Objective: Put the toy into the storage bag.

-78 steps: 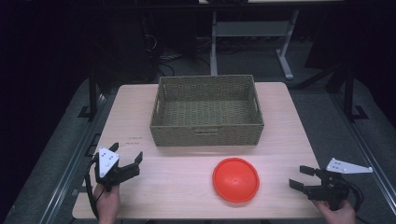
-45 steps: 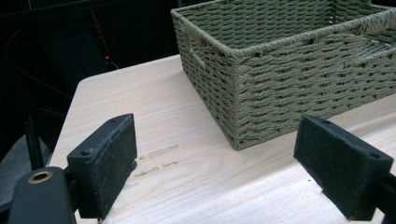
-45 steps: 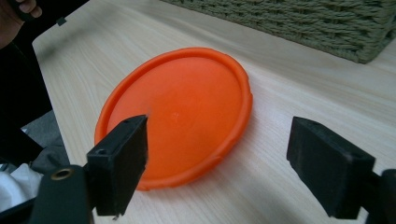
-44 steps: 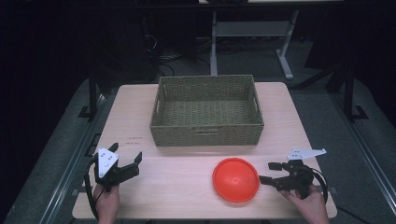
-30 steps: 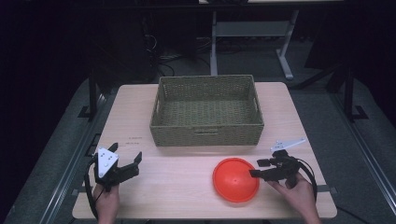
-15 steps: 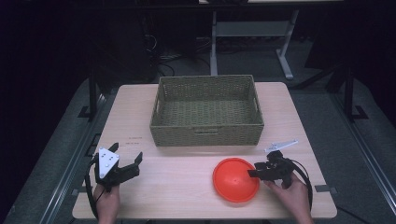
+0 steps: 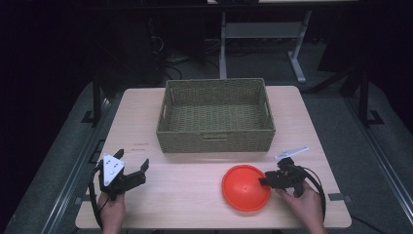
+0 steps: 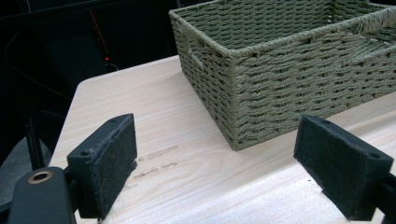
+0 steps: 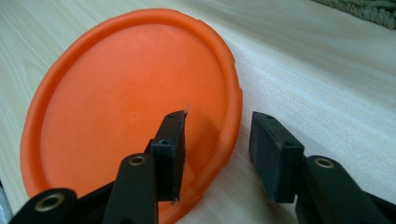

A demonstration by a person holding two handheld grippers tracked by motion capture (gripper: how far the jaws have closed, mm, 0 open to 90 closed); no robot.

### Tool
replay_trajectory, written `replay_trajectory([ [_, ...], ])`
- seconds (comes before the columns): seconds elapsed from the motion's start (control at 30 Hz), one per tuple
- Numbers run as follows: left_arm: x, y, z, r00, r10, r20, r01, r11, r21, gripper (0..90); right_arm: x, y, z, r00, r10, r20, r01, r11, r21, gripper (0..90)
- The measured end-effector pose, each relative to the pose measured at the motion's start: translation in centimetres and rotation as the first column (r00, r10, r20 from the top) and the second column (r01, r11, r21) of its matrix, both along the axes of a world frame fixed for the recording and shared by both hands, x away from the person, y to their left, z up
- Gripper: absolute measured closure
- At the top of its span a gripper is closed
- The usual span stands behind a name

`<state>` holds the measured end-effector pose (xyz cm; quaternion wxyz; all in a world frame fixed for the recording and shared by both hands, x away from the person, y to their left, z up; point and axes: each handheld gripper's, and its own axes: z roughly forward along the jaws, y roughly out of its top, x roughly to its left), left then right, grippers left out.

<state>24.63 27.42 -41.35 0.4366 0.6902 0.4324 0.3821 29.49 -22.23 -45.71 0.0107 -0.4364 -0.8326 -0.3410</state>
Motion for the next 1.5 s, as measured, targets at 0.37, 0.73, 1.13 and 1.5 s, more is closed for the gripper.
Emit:
replay_trajectory([
  [0.37, 0.0, -0.1, 0.0, 1.0000, 0.000, 0.000, 0.000, 1.0000, 0.004, 12.7, 0.1, 0.1, -0.2, 0.9998, 0.003, -0.021, -0.003, 1.000, 0.003, 61.7],
  [0.73, 0.0, -0.1, 0.0, 1.0000, -0.003, 0.003, 0.003, 0.9999, 0.010, 12.8, -0.1, -0.1, 0.2, 1.0000, -0.003, -0.001, 0.004, 0.999, 0.037, 69.3],
  [1.13, 0.0, -0.2, 0.0, 1.0000, -0.003, 0.002, 0.003, 0.9999, 0.013, 12.7, 0.1, -0.5, 0.3, 0.9994, -0.025, -0.024, 0.027, 0.995, 0.094, 76.8],
  [1.5, 0.0, -0.1, 0.0, 1.0000, 0.004, 0.002, -0.004, 1.0000, 0.007, 12.7, -0.5, 0.0, 1.9, 0.9999, -0.005, 0.011, 0.004, 0.991, 0.134, 81.6],
])
